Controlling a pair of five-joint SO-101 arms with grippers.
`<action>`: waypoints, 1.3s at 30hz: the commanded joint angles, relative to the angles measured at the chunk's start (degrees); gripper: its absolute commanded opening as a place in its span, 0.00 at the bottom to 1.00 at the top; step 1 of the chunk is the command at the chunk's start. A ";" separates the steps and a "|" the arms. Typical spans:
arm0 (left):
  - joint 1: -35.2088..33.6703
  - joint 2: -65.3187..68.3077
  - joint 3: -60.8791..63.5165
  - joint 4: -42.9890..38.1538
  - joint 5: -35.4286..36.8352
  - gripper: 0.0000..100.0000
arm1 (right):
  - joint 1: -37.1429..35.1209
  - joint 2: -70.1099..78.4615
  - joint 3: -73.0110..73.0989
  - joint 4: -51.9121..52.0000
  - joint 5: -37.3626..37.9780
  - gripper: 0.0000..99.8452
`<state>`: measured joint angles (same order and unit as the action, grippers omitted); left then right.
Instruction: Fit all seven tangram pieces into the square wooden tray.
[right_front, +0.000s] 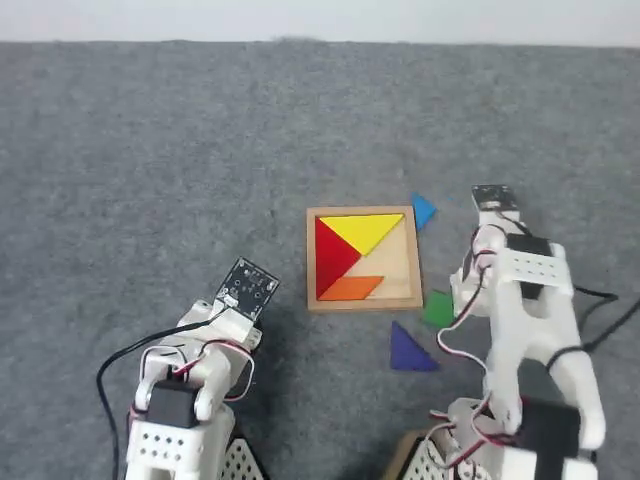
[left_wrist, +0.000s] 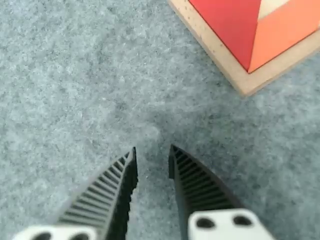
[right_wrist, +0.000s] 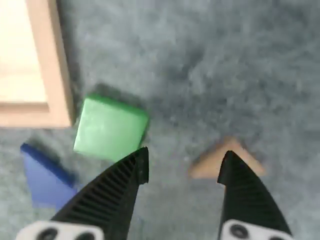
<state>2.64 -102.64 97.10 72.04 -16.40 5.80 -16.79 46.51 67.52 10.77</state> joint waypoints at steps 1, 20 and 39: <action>-0.35 -0.62 -0.66 -0.09 -0.53 0.10 | 1.27 -5.49 -3.34 5.14 0.88 0.24; -0.35 -0.62 -0.66 -0.09 -0.53 0.10 | 11.38 1.10 -0.53 -2.68 -15.91 0.27; -0.35 -0.62 -0.66 -0.09 -0.53 0.10 | 11.65 18.86 -10.90 -2.42 -34.73 0.27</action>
<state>2.64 -102.64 97.10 72.04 -16.40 16.44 1.67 38.95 65.58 -20.18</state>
